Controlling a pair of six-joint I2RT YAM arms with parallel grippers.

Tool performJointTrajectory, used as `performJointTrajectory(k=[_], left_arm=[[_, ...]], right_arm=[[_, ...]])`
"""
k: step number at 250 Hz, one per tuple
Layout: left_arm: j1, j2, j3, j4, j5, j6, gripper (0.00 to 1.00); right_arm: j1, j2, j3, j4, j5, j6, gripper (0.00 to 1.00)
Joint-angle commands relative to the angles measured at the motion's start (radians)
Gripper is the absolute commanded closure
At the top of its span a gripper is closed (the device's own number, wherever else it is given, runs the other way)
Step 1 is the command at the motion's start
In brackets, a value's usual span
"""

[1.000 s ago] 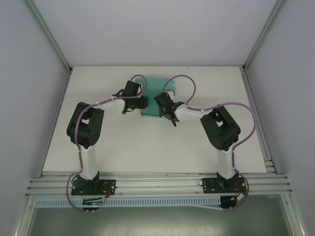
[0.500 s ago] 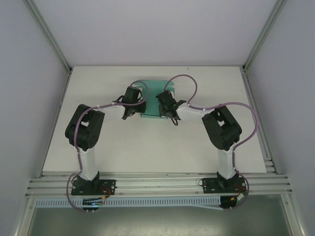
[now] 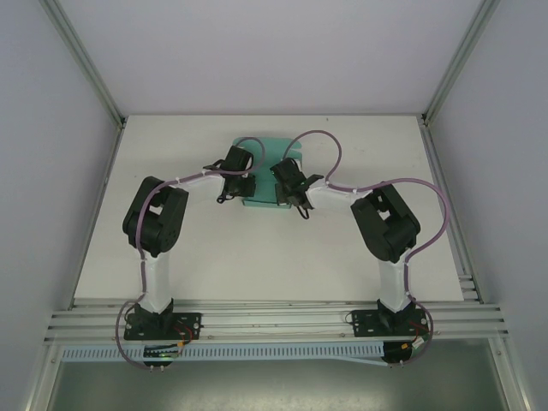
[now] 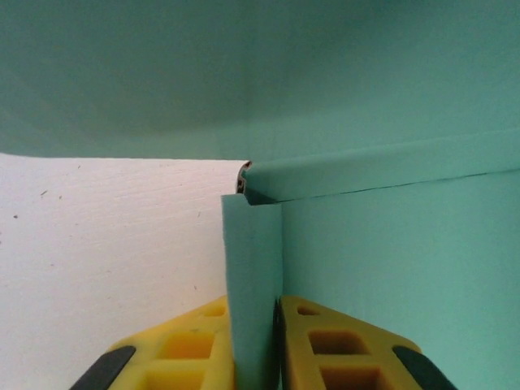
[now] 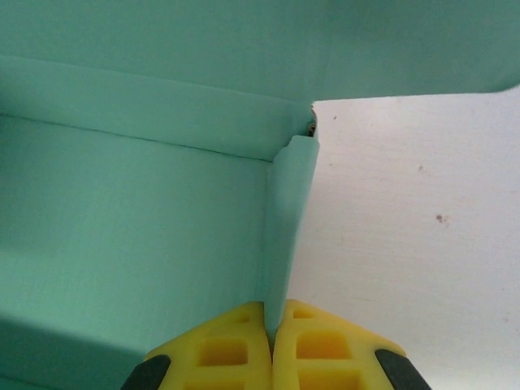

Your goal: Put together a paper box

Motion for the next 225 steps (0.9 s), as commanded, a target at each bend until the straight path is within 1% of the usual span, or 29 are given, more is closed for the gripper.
performJointTrajectory(k=[1, 22, 52, 78, 95, 132, 142, 166, 178, 184, 194, 208, 225], left_arm=[[-0.013, 0.06, 0.007, -0.163, -0.016, 0.018, 1.0], [-0.022, 0.098, 0.063, -0.234, -0.105, 0.012, 1.0], [-0.057, 0.159, 0.146, -0.378, -0.349, -0.013, 1.0], [-0.077, 0.188, 0.211, -0.527, -0.519, -0.073, 1.0], [-0.091, 0.174, 0.219, -0.561, -0.601, -0.071, 1.0], [-0.099, 0.143, 0.224, -0.637, -0.73, -0.084, 1.0], [-0.098, 0.154, 0.241, -0.695, -0.781, -0.131, 1.0], [-0.1, 0.197, 0.289, -0.821, -0.849, -0.2, 1.0], [-0.1, 0.22, 0.312, -0.89, -0.901, -0.255, 1.0], [-0.1, 0.232, 0.327, -0.955, -0.925, -0.3, 1.0], [-0.101, 0.253, 0.353, -1.035, -0.941, -0.361, 1.0], [-0.101, 0.267, 0.37, -1.088, -0.949, -0.418, 1.0], [-0.101, 0.26, 0.35, -1.047, -0.913, -0.379, 1.0]], right_arm=[[0.011, 0.021, 0.021, -0.015, -0.006, -0.03, 1.0], [0.012, 0.015, 0.012, -0.003, -0.002, -0.031, 1.0], [0.012, -0.013, -0.022, 0.035, 0.034, -0.03, 1.0], [0.015, -0.04, -0.038, 0.063, 0.076, -0.042, 1.0], [0.019, -0.056, -0.035, 0.07, 0.114, -0.059, 1.0], [0.02, -0.094, -0.058, 0.102, 0.195, -0.068, 1.0], [0.019, -0.1, -0.065, 0.108, 0.212, -0.066, 1.0], [0.019, -0.112, -0.082, 0.113, 0.265, -0.053, 1.0], [0.02, -0.117, -0.094, 0.123, 0.275, -0.054, 1.0], [0.02, -0.119, -0.095, 0.124, 0.28, -0.052, 1.0], [0.019, -0.121, -0.099, 0.129, 0.288, -0.05, 1.0], [0.019, -0.12, -0.099, 0.136, 0.294, -0.053, 1.0], [0.018, -0.115, -0.091, 0.134, 0.295, -0.051, 1.0]])
